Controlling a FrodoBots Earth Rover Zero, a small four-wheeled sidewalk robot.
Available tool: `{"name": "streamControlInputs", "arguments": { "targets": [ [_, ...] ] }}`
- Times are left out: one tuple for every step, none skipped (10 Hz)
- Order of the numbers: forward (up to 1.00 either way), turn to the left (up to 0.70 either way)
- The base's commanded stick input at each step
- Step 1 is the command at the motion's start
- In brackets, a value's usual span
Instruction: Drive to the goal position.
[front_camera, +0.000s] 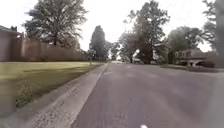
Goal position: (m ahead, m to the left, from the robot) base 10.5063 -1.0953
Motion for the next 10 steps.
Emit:
{"name": "streamControlInputs", "arguments": {
  "targets": [
    [1.00, 0.00],
    [1.00, 0.00],
    [1.00, 0.00],
    [1.00, 0.00],
    [1.00, 0.00],
    [1.00, 0.00],
    [1.00, -0.04],
    [1.00, -0.20],
    [1.00, -0.33],
    [1.00, -0.28]
  ]
}}
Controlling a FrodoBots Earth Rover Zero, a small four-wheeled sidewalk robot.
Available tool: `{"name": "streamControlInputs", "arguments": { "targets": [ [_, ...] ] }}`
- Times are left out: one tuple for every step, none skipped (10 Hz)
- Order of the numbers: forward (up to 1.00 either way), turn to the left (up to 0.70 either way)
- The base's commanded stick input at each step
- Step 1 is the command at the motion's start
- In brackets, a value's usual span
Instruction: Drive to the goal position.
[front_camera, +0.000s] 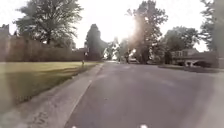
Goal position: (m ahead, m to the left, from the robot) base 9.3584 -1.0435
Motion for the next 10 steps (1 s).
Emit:
{"name": "streamControlInputs", "arguments": {
  "targets": [
    [1.00, -0.14],
    [1.00, 0.00],
    [1.00, 0.00],
    [1.00, 0.00],
    [1.00, 0.00],
    [1.00, 0.00],
    [1.00, 0.00],
    [1.00, 0.00],
    [1.00, 0.00],
    [1.00, 0.00]
  ]
}}
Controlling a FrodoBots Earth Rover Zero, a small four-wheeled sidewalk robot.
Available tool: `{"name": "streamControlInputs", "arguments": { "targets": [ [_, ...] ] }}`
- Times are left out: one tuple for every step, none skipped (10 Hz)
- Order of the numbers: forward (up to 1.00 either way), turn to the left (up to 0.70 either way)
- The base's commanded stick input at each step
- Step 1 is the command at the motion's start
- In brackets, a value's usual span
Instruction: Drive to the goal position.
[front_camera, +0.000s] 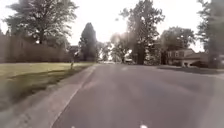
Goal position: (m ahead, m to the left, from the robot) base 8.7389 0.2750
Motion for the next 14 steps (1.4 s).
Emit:
{"name": "streamControlInputs", "arguments": {
  "targets": [
    [1.00, 0.00],
    [1.00, 0.00],
    [1.00, 0.00],
    [1.00, 0.00],
    [1.00, 0.00],
    [1.00, 0.01],
    [1.00, 0.05],
    [1.00, 0.09],
    [1.00, 0.24],
    [1.00, 0.08],
    [1.00, 0.03],
    [1.00, 0.03],
    [1.00, 0.03],
    [1.00, 0.03]
  ]
}}
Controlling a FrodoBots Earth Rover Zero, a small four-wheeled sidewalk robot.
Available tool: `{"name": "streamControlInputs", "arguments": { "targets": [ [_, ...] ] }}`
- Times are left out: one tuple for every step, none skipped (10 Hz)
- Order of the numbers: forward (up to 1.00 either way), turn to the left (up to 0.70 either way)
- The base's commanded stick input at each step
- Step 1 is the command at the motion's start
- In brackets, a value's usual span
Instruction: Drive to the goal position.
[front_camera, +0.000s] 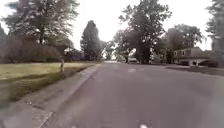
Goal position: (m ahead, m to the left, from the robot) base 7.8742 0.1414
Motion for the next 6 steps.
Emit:
{"name": "streamControlInputs", "arguments": {
  "targets": [
    [1.00, 0.03],
    [1.00, 0.02],
    [1.00, 0.02],
    [1.00, 0.02],
    [1.00, 0.02],
    [1.00, 0.02]
  ]
}}
